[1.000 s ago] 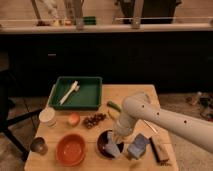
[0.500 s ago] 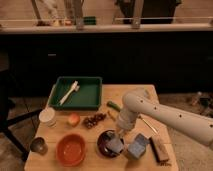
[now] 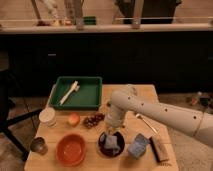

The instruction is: Wipe purple bowl with towel

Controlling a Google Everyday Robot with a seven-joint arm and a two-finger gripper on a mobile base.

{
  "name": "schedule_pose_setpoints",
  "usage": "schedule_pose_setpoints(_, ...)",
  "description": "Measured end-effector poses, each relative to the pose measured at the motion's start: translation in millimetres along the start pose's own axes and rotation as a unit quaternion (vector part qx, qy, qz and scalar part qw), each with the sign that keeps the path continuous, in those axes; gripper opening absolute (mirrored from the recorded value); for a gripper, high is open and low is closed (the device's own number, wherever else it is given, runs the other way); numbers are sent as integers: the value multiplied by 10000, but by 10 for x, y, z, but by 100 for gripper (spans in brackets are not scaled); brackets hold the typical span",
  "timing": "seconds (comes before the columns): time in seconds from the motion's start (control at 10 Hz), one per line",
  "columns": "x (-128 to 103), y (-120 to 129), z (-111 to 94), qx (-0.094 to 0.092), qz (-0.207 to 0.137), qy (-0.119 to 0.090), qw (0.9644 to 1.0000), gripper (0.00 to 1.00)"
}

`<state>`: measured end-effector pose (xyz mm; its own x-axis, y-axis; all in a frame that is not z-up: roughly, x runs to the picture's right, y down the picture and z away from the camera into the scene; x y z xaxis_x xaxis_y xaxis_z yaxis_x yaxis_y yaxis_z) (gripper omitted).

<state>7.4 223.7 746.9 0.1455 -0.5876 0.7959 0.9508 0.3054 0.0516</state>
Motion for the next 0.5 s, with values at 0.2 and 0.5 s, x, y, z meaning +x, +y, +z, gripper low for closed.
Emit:
schedule_pose_setpoints(0.2, -133, -120, -21, 37, -209, -20, 9998, 0)
schedule_pose_setpoints(0.5, -455, -110, -38, 129, -299, -109, 9994, 0)
